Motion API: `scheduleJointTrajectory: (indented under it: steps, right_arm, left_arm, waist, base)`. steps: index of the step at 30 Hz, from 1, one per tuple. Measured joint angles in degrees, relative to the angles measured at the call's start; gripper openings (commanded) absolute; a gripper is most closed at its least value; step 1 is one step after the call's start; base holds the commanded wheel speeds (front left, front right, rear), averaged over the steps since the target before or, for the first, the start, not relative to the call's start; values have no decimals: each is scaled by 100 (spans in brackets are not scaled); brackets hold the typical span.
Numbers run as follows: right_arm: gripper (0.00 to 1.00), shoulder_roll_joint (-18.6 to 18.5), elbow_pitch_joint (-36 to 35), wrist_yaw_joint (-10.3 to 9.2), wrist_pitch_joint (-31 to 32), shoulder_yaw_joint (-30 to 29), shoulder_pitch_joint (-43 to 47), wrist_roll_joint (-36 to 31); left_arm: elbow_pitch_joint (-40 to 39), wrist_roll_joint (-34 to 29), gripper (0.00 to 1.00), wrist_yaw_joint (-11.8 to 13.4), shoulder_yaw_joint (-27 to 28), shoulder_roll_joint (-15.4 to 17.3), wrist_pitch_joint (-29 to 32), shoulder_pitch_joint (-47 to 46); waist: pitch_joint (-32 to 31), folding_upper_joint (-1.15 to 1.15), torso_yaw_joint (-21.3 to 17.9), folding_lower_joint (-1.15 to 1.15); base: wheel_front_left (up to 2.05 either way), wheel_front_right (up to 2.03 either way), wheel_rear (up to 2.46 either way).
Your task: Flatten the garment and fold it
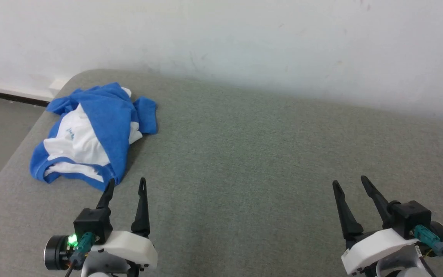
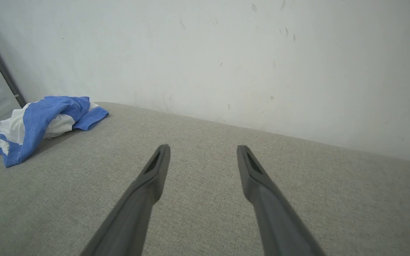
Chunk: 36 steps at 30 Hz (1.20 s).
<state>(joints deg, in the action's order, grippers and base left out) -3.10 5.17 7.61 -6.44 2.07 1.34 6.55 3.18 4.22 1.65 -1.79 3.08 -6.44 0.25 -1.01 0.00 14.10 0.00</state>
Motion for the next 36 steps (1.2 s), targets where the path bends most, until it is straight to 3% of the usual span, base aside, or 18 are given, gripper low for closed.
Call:
scheduleJointTrajectory:
  steps: [36]
  right_arm:
    - [100, 1, 318, 0, -425, 193, 49, 365]
  left_arm:
    - [163, 296, 100, 124, -64, -1, -426, 105]
  waist:
    - [-54, 0, 1212, 0]
  base:
    - [0, 0, 0]
